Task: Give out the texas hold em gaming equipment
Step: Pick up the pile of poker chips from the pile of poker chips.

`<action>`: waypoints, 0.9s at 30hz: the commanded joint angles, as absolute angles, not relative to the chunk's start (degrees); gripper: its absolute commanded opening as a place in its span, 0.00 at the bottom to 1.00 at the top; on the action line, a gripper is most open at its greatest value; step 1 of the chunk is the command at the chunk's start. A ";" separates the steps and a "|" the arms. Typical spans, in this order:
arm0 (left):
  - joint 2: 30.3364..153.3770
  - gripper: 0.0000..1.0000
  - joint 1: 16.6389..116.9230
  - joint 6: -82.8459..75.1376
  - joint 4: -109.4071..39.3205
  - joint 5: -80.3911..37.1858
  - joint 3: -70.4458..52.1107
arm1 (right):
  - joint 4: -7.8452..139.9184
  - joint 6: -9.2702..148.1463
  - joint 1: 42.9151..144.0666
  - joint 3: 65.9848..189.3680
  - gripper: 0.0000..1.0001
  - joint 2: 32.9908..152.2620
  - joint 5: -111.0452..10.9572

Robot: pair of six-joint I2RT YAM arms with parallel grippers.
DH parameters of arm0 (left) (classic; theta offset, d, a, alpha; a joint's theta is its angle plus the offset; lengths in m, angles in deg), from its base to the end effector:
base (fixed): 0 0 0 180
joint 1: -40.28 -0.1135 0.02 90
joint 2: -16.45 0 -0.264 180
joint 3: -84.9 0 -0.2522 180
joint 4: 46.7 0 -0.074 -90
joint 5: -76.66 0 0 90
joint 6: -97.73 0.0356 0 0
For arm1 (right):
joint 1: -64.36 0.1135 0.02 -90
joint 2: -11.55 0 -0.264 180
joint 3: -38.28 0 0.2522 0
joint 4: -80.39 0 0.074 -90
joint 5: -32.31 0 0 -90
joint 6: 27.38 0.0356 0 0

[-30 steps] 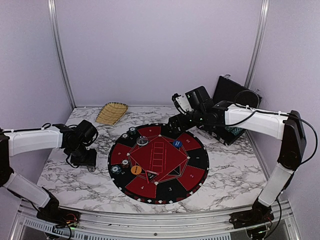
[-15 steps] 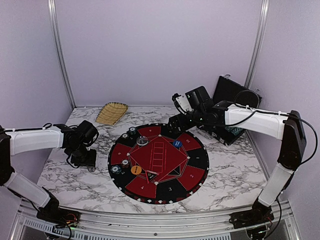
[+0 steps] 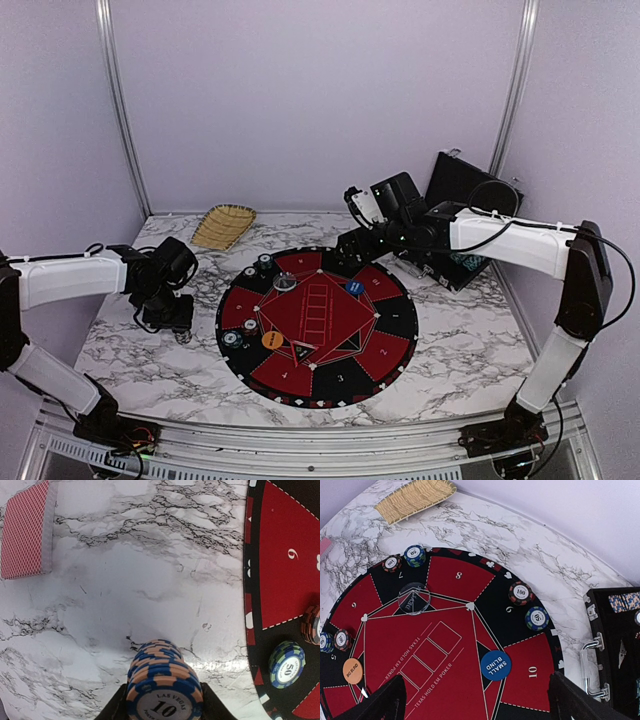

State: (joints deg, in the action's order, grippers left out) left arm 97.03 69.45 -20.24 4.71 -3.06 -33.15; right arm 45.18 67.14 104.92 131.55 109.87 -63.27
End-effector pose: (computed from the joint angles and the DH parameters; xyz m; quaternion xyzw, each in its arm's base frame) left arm 0.2240 -0.1178 0.1909 -0.0053 0.9810 -0.0051 0.1938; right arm 0.3008 0.2529 0.2818 -0.2609 0.8681 0.1202 0.4049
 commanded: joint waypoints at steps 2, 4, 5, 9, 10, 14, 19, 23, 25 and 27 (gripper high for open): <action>97.24 0.42 69.70 -19.63 6.30 -2.01 -31.24 | 44.97 66.93 105.04 133.25 0.96 108.94 -64.09; 97.06 0.42 69.64 -19.61 6.51 -1.99 -31.11 | 44.85 66.93 105.00 133.26 0.96 108.85 -64.10; 96.97 0.42 69.64 -19.56 6.54 -2.07 -31.03 | 44.80 66.93 105.01 133.25 0.96 108.85 -64.18; 96.75 0.41 69.64 -19.25 6.94 -2.25 -30.42 | 44.83 67.02 105.02 133.19 0.96 108.88 -64.15; 96.82 0.41 69.65 -19.06 7.11 -2.27 -30.25 | 44.83 67.09 104.98 133.17 0.96 108.85 -64.17; 97.40 0.41 69.64 -18.45 7.43 -2.46 -29.35 | 45.09 67.31 104.97 132.68 0.96 108.56 -64.18; 99.44 0.41 69.64 -17.36 8.03 -2.77 -27.11 | 46.33 68.03 104.97 130.99 0.96 107.14 -64.36; 101.72 0.41 69.64 -16.45 8.21 -3.59 -24.12 | 46.86 68.57 104.98 129.63 0.96 105.95 -64.32; 103.43 0.41 69.68 -15.94 8.29 -3.94 -22.29 | 47.17 68.81 105.01 128.85 0.96 105.22 -64.45; 105.49 0.41 69.72 -15.40 8.51 -4.42 -20.27 | 47.58 69.15 104.97 127.84 0.96 104.42 -64.61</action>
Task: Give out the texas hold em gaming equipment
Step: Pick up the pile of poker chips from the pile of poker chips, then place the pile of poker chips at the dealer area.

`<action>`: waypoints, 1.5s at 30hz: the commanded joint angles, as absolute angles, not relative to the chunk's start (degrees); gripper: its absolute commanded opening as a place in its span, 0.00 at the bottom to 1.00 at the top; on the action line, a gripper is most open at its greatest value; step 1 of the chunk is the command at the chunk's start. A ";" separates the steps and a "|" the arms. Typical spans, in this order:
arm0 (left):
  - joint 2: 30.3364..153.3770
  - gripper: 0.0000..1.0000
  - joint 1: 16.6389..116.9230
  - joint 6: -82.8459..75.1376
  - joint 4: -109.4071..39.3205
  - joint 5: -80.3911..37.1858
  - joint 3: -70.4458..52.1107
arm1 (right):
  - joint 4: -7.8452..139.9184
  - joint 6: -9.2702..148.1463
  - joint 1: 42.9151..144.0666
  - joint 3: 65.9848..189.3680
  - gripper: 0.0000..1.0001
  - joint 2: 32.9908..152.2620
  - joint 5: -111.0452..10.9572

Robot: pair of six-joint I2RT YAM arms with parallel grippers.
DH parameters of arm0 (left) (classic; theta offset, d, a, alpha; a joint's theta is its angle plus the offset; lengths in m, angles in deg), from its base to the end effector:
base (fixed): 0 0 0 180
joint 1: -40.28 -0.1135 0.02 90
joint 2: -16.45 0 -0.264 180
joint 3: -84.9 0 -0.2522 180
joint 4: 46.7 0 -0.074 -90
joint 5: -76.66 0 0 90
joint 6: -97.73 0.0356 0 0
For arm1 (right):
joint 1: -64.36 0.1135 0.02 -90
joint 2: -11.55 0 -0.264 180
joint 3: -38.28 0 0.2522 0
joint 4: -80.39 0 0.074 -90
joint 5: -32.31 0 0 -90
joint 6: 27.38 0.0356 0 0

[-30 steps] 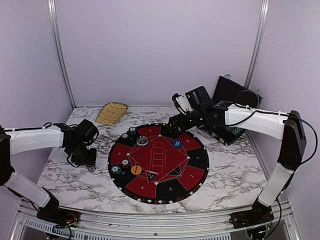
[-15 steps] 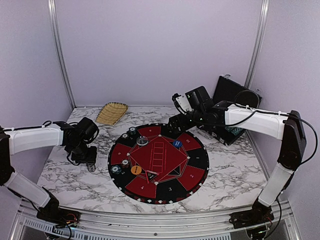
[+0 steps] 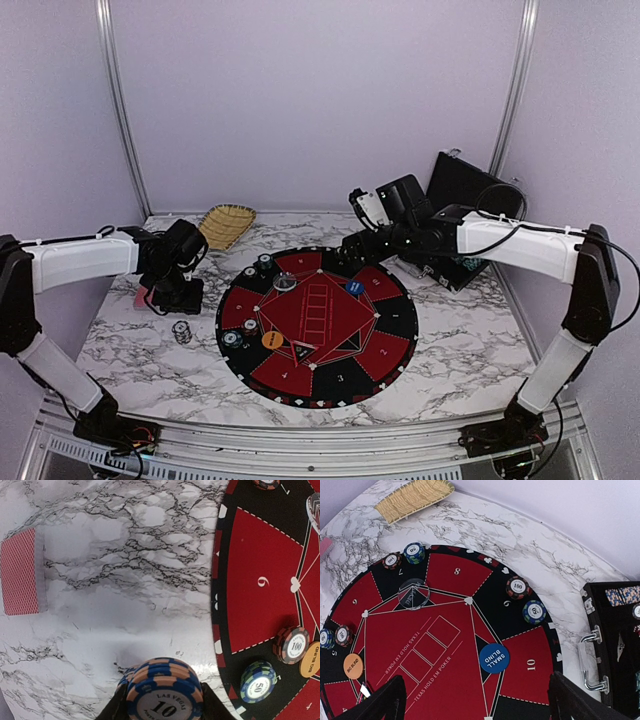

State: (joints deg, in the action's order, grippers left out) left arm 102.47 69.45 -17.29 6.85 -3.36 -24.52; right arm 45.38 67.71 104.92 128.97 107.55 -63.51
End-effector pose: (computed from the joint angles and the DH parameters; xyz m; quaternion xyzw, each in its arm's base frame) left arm 0.2509 -0.1330 0.2079 0.0196 0.9794 -0.0066 0.2007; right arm 0.2927 0.2457 0.2819 -0.2558 0.8697 0.1203 0.4046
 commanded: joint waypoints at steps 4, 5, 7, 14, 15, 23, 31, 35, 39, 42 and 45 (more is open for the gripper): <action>109.96 0.41 69.72 -14.29 8.53 -5.43 -16.05 | 48.41 70.02 104.96 126.05 0.96 102.87 -64.80; 111.15 0.41 69.79 -14.13 8.52 -5.62 -14.89 | 48.51 70.15 105.01 125.76 0.96 102.54 -64.78; 113.55 0.41 69.88 -13.73 8.50 -6.03 -12.49 | 48.60 70.39 104.88 125.18 0.96 101.87 -64.85; 122.01 0.41 70.16 -12.77 8.53 -7.36 -5.11 | 48.86 70.72 104.88 123.47 0.96 100.24 -64.80; 123.05 0.41 70.23 -12.75 8.50 -7.48 -4.13 | 48.88 70.79 104.84 123.29 0.96 100.10 -64.80; 131.32 0.41 70.43 -12.07 8.54 -8.39 4.25 | 49.02 70.80 104.41 122.27 0.96 99.51 -64.38; 138.63 0.41 70.44 -10.81 9.87 -8.09 11.70 | 48.70 70.51 103.27 122.27 0.96 99.23 -63.64; 141.58 0.41 70.43 -10.49 10.57 -7.59 14.80 | 48.70 70.28 102.69 122.25 0.96 99.43 -63.35; 143.21 0.41 70.38 -10.02 11.22 -7.03 16.48 | 48.81 70.25 102.09 122.35 0.96 99.95 -62.78; 144.13 0.41 70.35 -9.74 11.70 -6.58 17.52 | 48.91 70.11 101.77 122.51 0.96 100.34 -62.50; 144.86 0.41 70.26 -9.55 12.04 -6.25 18.07 | 48.97 69.93 101.43 122.91 0.96 100.86 -62.05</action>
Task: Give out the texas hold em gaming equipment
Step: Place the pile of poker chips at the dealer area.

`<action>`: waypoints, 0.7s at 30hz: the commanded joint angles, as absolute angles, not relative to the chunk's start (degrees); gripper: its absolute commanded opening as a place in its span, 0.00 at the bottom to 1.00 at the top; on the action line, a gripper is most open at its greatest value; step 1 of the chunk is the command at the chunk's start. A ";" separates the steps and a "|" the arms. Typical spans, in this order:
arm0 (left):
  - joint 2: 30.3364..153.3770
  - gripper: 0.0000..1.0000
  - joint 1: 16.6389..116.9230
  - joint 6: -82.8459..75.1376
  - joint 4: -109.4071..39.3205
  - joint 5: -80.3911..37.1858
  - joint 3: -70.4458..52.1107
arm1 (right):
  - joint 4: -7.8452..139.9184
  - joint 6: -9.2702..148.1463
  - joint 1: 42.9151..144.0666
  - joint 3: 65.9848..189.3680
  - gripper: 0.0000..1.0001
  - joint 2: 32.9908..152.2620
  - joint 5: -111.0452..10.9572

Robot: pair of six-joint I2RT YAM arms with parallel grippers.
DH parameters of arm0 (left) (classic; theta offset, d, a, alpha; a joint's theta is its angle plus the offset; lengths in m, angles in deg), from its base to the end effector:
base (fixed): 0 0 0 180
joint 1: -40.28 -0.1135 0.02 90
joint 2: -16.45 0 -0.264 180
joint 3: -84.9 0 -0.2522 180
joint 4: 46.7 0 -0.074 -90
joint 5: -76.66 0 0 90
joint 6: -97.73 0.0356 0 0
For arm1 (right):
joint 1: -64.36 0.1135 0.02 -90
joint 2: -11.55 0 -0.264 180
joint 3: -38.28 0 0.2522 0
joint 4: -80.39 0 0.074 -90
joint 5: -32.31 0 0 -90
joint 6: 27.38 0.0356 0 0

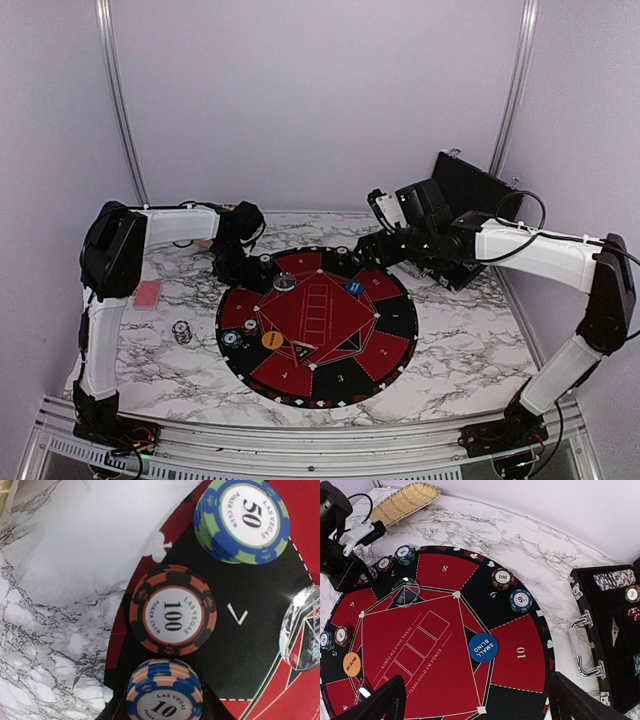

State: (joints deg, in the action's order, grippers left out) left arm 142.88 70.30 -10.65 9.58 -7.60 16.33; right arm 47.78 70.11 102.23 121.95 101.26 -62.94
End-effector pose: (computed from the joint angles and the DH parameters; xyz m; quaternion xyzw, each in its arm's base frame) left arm 0.3962 -0.2248 0.1570 0.0918 0.9812 -0.0215 0.1684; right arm 0.2822 0.2153 0.2826 -0.2168 0.8741 0.1288 0.4153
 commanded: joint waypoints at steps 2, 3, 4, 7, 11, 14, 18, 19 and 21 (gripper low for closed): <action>145.28 0.41 70.25 -9.41 12.29 -6.24 18.56 | 48.97 69.83 101.24 123.12 0.96 101.14 -61.95; 145.45 0.41 70.21 -9.41 12.40 -6.10 18.73 | 48.97 69.75 101.17 123.20 0.96 101.25 -61.88; 145.59 0.41 70.19 -9.33 12.53 -6.00 18.91 | 48.97 69.70 101.07 123.31 0.96 101.40 -61.77; 145.86 0.41 70.10 -9.24 12.67 -5.79 19.27 | 48.79 69.50 101.02 123.69 0.96 101.76 -61.66; 146.34 0.42 69.90 -9.08 13.02 -5.52 19.65 | 48.64 69.22 100.76 123.85 0.96 101.73 -61.63; 146.39 0.43 69.92 -8.90 13.11 -5.55 19.71 | 48.55 69.13 100.54 123.85 0.96 101.74 -61.41; 146.55 0.46 69.94 -8.67 13.45 -5.53 19.95 | 48.44 69.14 100.40 123.80 0.96 101.64 -61.39; 146.59 0.47 69.96 -8.65 13.54 -5.44 19.99 | 48.44 69.13 100.39 123.84 0.96 101.62 -61.43; 146.62 0.51 69.90 -8.58 13.64 -5.36 20.00 | 48.35 69.18 100.33 123.88 0.96 101.60 -61.26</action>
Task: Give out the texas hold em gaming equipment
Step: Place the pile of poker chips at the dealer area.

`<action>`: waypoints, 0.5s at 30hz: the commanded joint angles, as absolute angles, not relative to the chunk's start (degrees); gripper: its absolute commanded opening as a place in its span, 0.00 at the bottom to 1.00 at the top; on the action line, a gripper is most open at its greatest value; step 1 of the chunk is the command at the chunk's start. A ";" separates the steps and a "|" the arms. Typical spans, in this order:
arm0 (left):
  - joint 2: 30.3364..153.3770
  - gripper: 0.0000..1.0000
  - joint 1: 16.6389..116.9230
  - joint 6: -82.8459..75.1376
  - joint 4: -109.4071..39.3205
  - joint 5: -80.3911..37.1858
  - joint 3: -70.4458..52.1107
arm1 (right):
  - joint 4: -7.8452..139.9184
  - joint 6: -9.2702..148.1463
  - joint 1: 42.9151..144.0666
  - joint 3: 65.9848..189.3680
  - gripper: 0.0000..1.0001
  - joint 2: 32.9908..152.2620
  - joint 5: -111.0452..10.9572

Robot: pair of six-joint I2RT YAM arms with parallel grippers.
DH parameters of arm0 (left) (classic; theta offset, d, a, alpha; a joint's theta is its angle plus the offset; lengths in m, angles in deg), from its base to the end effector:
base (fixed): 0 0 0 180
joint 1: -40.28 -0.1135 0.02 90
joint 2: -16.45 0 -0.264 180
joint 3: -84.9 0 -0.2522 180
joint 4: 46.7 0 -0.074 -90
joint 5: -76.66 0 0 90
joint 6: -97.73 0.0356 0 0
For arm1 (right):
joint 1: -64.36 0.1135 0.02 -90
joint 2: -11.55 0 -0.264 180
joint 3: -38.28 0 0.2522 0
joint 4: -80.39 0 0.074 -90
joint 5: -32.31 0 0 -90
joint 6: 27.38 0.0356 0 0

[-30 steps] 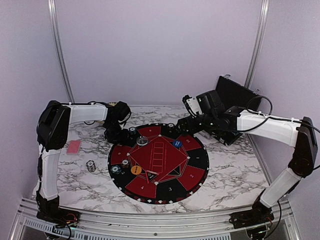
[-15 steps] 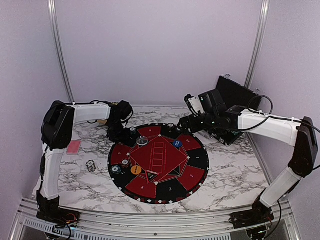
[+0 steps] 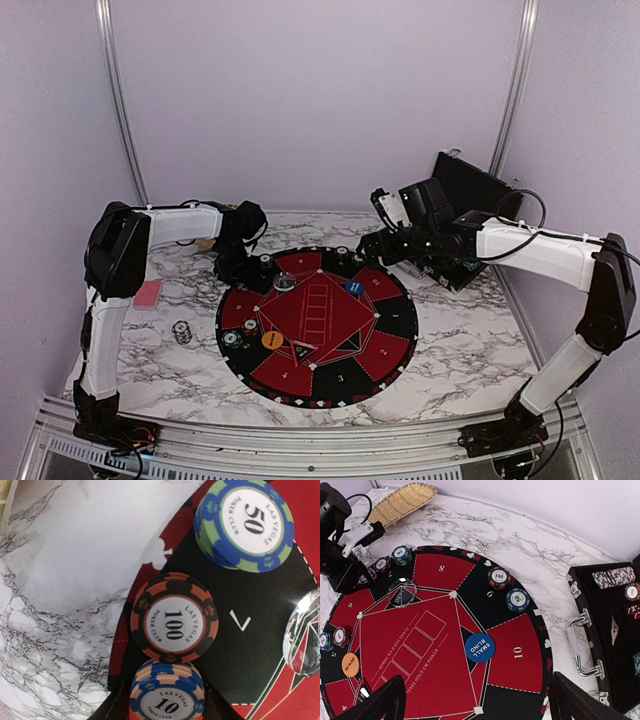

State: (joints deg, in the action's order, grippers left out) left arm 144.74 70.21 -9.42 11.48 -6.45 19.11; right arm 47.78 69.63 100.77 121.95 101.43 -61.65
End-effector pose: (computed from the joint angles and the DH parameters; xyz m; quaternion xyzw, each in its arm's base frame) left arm 0.4021 -0.2266 0.1552 0.1006 0.9812 -0.0070 0.1648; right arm 0.2876 0.2090 0.2816 -0.2143 0.8757 0.1307 0.4126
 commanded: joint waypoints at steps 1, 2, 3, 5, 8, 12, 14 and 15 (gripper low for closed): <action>146.74 0.52 69.91 -8.51 13.69 -5.47 20.00 | 48.31 69.14 100.38 123.92 0.96 101.63 -61.24; 146.79 0.52 69.90 -8.48 13.72 -5.51 20.08 | 48.22 69.13 100.34 124.01 0.96 101.60 -61.24; 146.81 0.53 69.90 -8.46 13.69 -5.54 20.13 | 48.18 69.13 100.38 123.99 0.96 101.49 -61.33; 146.73 0.54 69.94 -8.38 13.72 -5.84 20.32 | 47.93 69.13 100.35 123.98 0.96 101.42 -61.35; 146.01 0.58 69.98 -8.20 13.94 -6.14 20.84 | 47.80 69.34 100.34 123.74 0.96 100.93 -61.40; 143.81 0.64 70.53 -8.33 14.17 -6.95 20.90 | 48.02 69.86 100.35 122.67 0.96 100.14 -62.08; 142.50 0.67 70.72 -8.48 14.17 -7.04 20.48 | 48.09 70.19 100.34 121.99 0.96 99.80 -62.48; 141.81 0.69 70.74 -8.47 14.10 -7.18 20.25 | 48.09 70.33 100.39 121.62 0.96 99.51 -62.73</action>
State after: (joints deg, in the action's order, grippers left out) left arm 144.76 70.26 -8.57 12.23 -6.45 19.76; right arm 47.74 69.72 100.74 121.93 101.43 -61.70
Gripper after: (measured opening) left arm 0.662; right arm 0.963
